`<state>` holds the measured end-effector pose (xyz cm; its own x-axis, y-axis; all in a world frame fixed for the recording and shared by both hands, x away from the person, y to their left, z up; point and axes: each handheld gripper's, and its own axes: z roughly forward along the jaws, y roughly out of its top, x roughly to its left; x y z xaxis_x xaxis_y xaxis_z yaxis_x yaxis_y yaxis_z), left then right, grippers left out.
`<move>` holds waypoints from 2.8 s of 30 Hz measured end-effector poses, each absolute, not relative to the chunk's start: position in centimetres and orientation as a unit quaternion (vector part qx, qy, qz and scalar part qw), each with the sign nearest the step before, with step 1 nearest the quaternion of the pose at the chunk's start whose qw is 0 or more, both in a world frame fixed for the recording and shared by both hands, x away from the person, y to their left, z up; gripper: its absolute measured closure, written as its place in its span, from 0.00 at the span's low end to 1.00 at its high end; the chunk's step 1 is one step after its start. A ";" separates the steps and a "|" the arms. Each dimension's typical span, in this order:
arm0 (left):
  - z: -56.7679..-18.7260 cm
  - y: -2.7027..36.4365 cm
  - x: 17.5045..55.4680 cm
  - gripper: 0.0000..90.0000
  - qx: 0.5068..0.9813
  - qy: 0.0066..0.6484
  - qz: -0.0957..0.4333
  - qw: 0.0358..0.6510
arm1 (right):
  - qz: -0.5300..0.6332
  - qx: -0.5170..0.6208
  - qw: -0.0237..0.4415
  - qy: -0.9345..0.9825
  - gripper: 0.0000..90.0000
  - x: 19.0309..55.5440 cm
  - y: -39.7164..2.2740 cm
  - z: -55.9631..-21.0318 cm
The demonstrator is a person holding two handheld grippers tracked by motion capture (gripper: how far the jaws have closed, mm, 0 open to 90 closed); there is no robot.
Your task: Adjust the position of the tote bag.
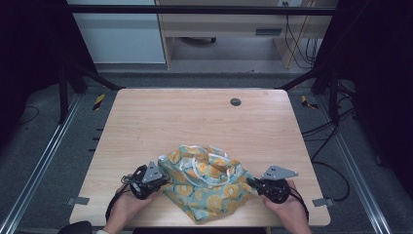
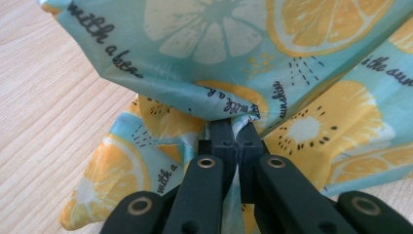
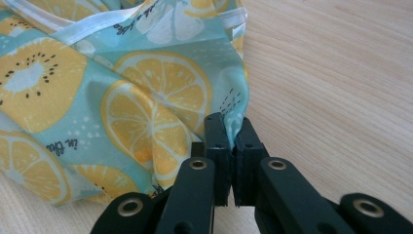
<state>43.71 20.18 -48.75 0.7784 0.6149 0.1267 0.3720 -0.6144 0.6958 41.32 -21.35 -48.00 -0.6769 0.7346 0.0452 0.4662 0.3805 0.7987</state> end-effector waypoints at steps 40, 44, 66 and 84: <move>-45.8 22.1 41.0 0.34 0.820 0.353 0.223 0.391 | 0.423 0.390 0.218 0.788 0.29 40.8 -21.3 -46.8; -43.8 22.7 40.7 0.28 0.800 0.355 0.224 0.428 | 0.439 0.384 0.216 0.783 0.20 40.1 -21.4 -45.8; -38.0 13.7 49.2 0.65 0.872 0.307 0.191 0.329 | 0.408 0.421 0.145 0.797 0.60 45.0 -17.2 -42.8; -35.0 18.1 45.7 1.00 0.767 0.306 0.283 0.487 | 0.482 0.358 0.245 0.761 1.00 42.3 -17.9 -39.7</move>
<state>45.74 18.10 -35.00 0.6524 0.7457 0.1353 0.1944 -0.3373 0.9211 42.26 -17.88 -39.71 -0.6233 0.7815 -0.0284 0.3080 0.2787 0.9096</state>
